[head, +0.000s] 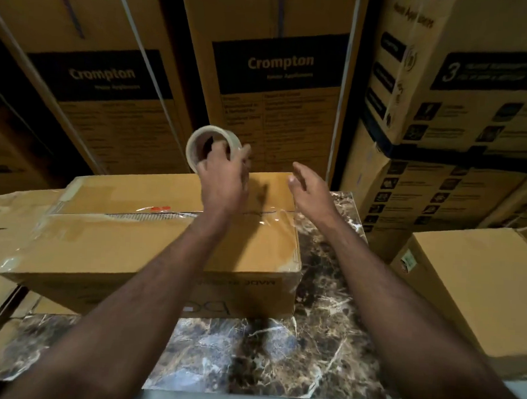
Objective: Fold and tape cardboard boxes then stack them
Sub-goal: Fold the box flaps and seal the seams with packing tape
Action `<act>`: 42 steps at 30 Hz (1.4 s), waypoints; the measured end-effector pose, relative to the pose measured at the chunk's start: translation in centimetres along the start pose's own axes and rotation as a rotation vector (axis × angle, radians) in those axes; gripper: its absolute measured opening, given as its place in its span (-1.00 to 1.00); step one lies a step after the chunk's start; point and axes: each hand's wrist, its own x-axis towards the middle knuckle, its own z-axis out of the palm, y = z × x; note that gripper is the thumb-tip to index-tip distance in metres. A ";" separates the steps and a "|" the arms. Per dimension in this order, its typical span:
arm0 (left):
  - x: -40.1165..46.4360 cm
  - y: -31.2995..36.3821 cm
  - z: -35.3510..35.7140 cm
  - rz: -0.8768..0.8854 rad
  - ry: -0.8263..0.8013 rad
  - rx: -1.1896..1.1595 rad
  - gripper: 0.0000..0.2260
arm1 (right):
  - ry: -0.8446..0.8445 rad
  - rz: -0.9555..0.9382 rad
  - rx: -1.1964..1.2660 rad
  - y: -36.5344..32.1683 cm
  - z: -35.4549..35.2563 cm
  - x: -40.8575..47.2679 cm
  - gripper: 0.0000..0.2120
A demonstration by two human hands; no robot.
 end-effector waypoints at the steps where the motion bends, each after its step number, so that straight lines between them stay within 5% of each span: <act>1: -0.5 0.1 0.6 -0.006 -0.069 0.039 -0.66 | -0.057 0.029 -0.034 -0.4 0.5 1.2 -0.44; 5: -1.4 0.8 2.3 -0.077 -0.194 0.082 -0.58 | -0.178 0.168 0.022 -0.8 3.1 3.5 -0.27; 10: -0.8 0.3 4.1 -0.048 -0.219 0.124 -0.65 | -0.213 0.335 0.381 2.5 3.5 4.7 -0.30; 14: -0.9 0.0 4.6 -0.027 -0.181 0.164 -0.63 | -0.396 0.385 0.360 4.4 2.2 4.0 -0.27; 18: -0.1 0.3 4.6 -0.023 -0.170 0.182 -0.62 | -0.070 0.272 0.400 3.3 0.9 6.4 -0.42; 23: -0.9 0.2 5.2 -0.027 -0.194 0.197 -0.62 | -0.221 0.291 0.546 4.9 4.5 4.8 -0.44; 26: 0.2 0.1 4.6 -0.039 -0.185 0.194 -0.61 | -0.304 0.398 0.412 8.0 5.1 2.8 -0.19; 31: 0.3 -0.2 4.7 -0.020 -0.163 0.206 -0.63 | -0.005 0.175 0.514 5.1 2.4 1.0 -0.39; 34: -0.3 -0.1 5.1 -0.019 -0.179 0.204 -0.62 | -0.071 0.019 0.472 4.1 3.8 -0.9 -0.38; 39: -0.3 0.3 4.8 -0.007 -0.160 0.177 -0.63 | -0.203 0.211 0.297 8.3 4.3 -3.1 -0.26; 42: 0.5 0.3 4.6 0.035 -0.136 0.183 -0.65 | 0.072 0.046 0.425 5.6 2.9 -4.6 -0.30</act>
